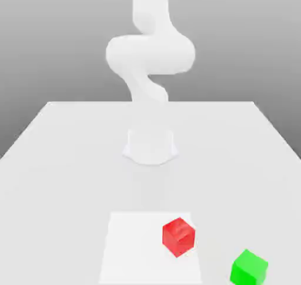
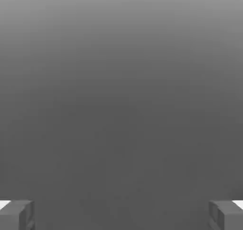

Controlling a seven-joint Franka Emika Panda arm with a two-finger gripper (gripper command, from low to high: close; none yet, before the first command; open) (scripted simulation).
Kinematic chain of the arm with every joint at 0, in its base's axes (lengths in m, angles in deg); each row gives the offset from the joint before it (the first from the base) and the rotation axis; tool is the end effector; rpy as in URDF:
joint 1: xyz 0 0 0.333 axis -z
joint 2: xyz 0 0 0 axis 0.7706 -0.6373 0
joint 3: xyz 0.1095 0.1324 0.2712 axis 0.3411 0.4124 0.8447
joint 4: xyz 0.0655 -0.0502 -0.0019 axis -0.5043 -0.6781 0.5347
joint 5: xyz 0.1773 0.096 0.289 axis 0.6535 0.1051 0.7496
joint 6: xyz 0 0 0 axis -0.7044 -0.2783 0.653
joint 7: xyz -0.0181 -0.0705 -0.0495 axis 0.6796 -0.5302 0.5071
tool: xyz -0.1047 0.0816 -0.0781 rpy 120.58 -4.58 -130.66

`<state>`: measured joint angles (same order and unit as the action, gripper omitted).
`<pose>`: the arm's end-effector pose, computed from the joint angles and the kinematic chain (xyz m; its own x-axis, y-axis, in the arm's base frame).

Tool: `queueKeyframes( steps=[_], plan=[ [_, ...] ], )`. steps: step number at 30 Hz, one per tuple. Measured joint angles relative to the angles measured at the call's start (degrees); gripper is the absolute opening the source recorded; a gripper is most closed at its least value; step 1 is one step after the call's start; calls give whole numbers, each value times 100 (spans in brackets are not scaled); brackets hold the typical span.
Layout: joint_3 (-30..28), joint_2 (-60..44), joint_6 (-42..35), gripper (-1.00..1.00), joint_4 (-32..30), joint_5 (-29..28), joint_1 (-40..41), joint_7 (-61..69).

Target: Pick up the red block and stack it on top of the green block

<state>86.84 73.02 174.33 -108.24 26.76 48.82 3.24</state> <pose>0.3679 0.0046 0.6335 0.5659 -0.6730 0.4763 -0.4987 -0.7395 -0.4523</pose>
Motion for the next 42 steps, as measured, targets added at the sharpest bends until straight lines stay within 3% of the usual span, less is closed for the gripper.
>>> queueKeyframes(
  steps=[20,26,27,34,40,42],
  plan=[
    [-148,-4195,2234,0,-1916,66,-901,2480],
    [-70,-5439,3218,0,-1880,131,-852,2671],
    [-52,-5617,3369,-100,-1855,149,-838,2685],
    [-42,-5646,3388,-100,-1851,134,-824,2673],
    [-91,-4580,2460,-100,-1988,35,-868,2592],
    [-25,-4609,2186,-100,-1688,-10,-1026,2412]
  ],
)
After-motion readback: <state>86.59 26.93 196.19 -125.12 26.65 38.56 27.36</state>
